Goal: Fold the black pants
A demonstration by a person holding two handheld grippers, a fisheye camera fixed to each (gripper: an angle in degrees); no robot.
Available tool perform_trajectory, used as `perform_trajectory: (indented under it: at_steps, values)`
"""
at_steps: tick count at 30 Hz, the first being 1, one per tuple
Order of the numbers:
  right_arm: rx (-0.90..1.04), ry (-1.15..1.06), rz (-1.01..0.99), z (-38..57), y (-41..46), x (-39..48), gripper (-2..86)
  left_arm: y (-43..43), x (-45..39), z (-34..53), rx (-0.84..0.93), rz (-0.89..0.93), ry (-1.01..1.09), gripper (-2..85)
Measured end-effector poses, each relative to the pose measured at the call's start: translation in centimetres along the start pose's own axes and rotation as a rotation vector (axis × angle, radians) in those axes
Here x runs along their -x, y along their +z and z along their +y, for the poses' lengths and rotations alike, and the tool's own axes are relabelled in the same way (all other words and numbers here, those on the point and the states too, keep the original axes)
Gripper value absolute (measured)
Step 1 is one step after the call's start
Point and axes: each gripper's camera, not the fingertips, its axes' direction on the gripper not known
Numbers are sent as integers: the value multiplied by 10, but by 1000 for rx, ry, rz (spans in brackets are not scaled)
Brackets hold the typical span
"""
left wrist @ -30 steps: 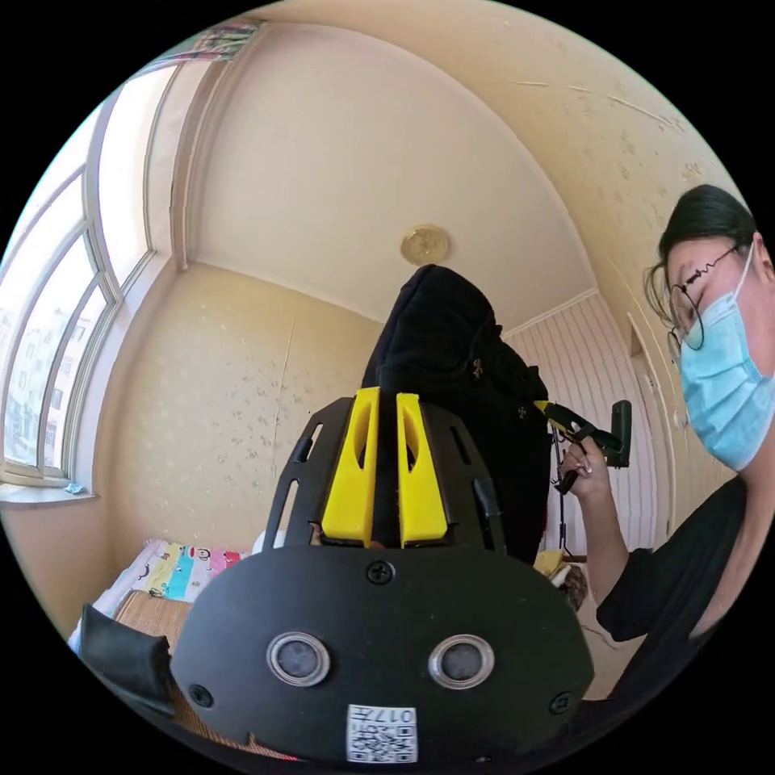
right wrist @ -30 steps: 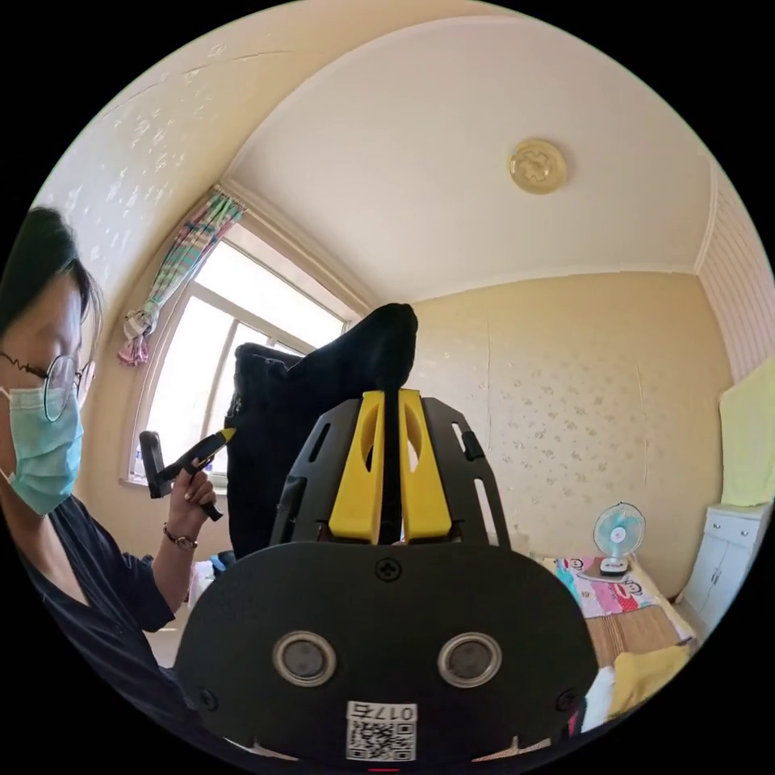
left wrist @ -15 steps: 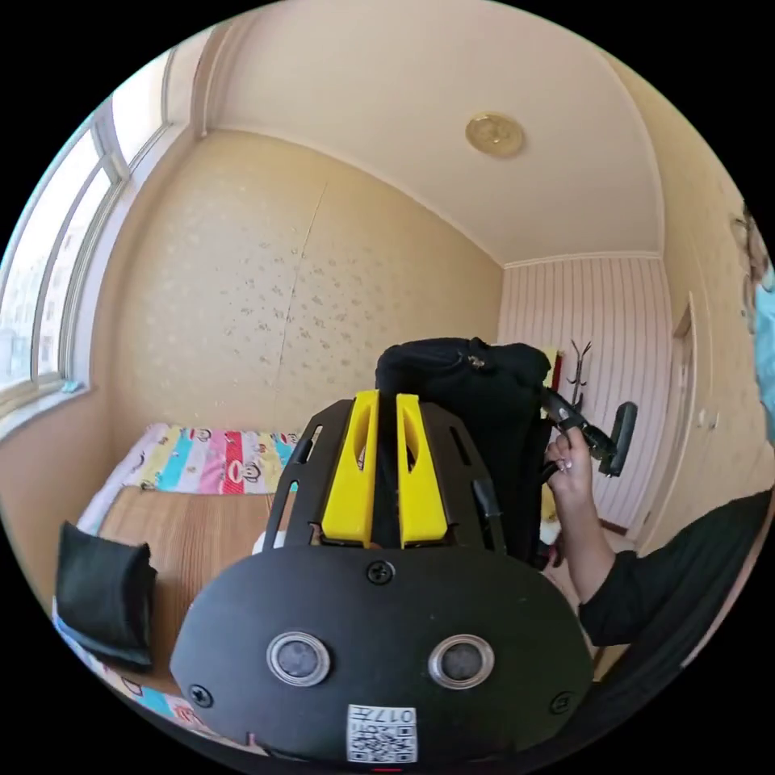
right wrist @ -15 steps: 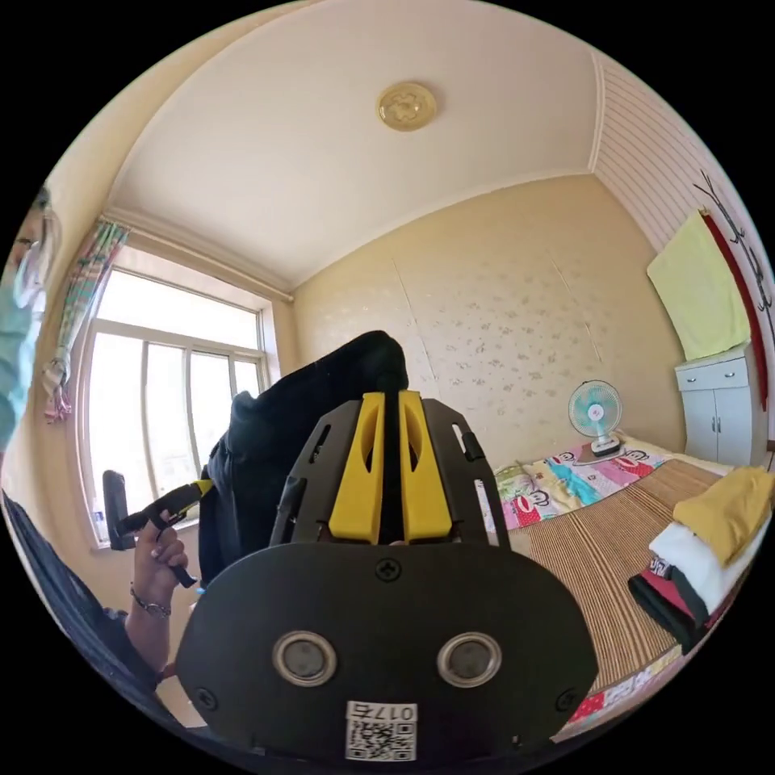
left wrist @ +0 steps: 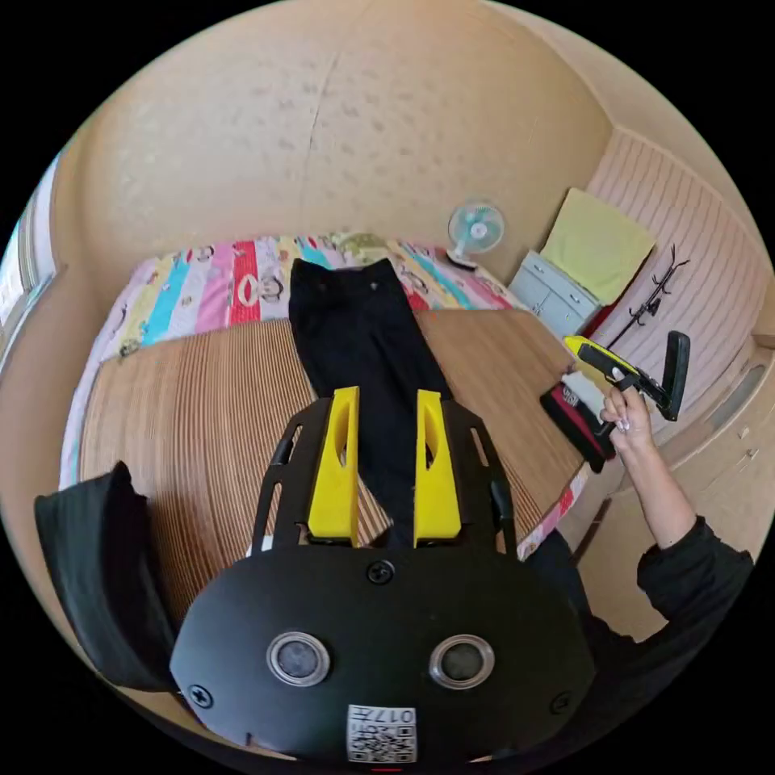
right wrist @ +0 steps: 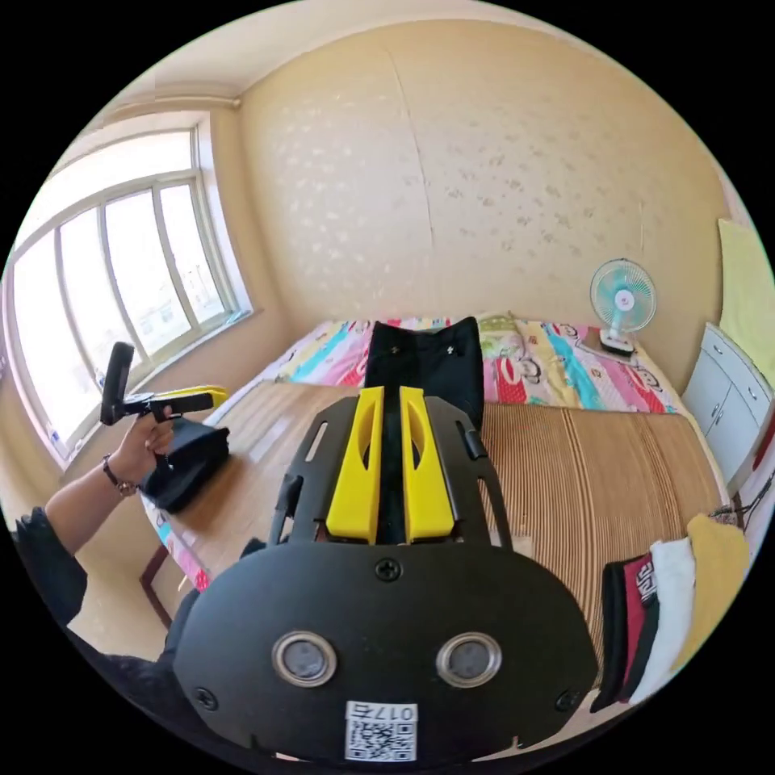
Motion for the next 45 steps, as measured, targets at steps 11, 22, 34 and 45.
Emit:
perform_trajectory:
  at_steps: [11,22,34,45]
  values:
    - [327,515,-202,262,105,-66,120,91,18,157,205,146,-116,135]
    - [185,422,-506,170,64,-143,35,56,74,58,350,600,-16,39]
    - [421,553,-97,204,64,-278,38,25,160,173,218,315,-404,36]
    - [353,675,-20,184,60,-316,68,-10,183,132,133,243,-370,121]
